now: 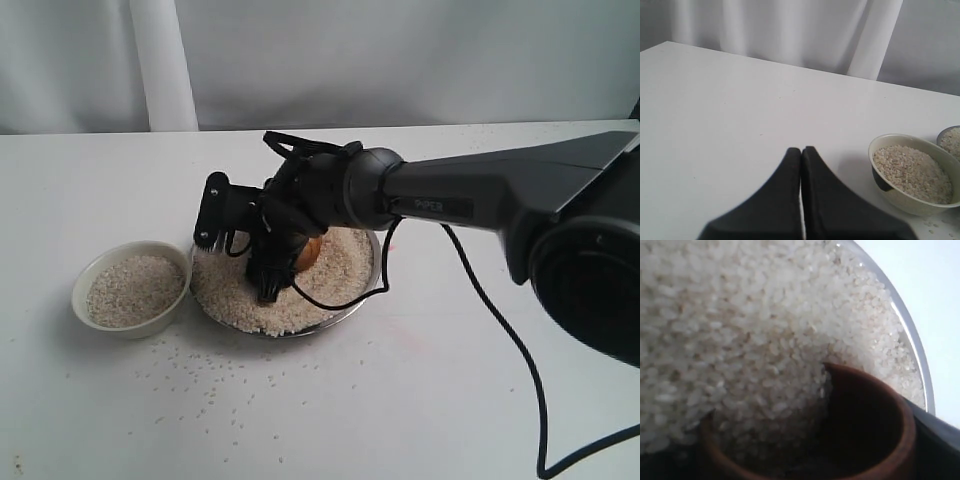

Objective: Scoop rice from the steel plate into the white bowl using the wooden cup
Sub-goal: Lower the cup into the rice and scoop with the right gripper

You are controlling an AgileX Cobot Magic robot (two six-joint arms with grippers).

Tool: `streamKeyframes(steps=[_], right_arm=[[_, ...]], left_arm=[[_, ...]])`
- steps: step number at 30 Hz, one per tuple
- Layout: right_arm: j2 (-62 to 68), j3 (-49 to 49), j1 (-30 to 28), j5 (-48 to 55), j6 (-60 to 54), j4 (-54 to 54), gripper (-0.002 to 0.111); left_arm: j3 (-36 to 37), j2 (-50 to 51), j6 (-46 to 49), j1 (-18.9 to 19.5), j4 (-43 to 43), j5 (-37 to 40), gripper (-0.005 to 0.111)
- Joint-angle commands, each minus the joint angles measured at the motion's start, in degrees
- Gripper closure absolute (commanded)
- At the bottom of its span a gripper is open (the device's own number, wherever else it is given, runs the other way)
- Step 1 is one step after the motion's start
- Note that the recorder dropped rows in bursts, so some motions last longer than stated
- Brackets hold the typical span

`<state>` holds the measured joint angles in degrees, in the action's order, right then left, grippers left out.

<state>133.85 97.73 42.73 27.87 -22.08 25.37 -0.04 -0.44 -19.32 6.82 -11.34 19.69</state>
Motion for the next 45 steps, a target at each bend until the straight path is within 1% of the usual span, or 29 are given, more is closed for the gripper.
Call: streamKeyframes(steps=[1, 6, 9, 13, 29, 37, 40, 45], right_arm=[[-0.42, 0.32, -0.26, -2.12, 0.41, -5.03, 0.108], [-0.42, 0.32, -0.26, -3.14, 0.41, -9.13, 0.108], [-0.42, 0.32, -0.78, -3.67, 3.24, -10.53, 0.108], [-0.42, 0.32, -1.54, -3.56, 6.21, -10.67, 0.108], [-0.67, 0.32, -2.28, -3.2, 7.53, -13.69, 0.108], [-7.71, -10.17, -3.55, -15.14, 9.03, -14.63, 0.108], [-9.04, -14.06, -3.83, -21.52, 9.02, -17.01, 0.108], [-10.19, -19.38, -3.93, -29.17, 9.44, -18.46, 0.108]], left_arm=[[0.04, 0.44, -0.13, -0.06, 0.28, -0.38, 0.107], [0.04, 0.44, -0.13, -0.06, 0.28, -0.38, 0.107], [0.04, 0.44, -0.13, -0.06, 0.28, -0.38, 0.107], [0.04, 0.44, -0.13, -0.06, 0.28, -0.38, 0.107], [0.04, 0.44, -0.13, -0.06, 0.28, -0.38, 0.107], [0.04, 0.44, -0.13, -0.06, 0.28, -0.38, 0.107], [0.04, 0.44, -0.13, -0.06, 0.28, -0.38, 0.107], [0.04, 0.44, -0.13, -0.06, 0.28, -0.38, 0.107]])
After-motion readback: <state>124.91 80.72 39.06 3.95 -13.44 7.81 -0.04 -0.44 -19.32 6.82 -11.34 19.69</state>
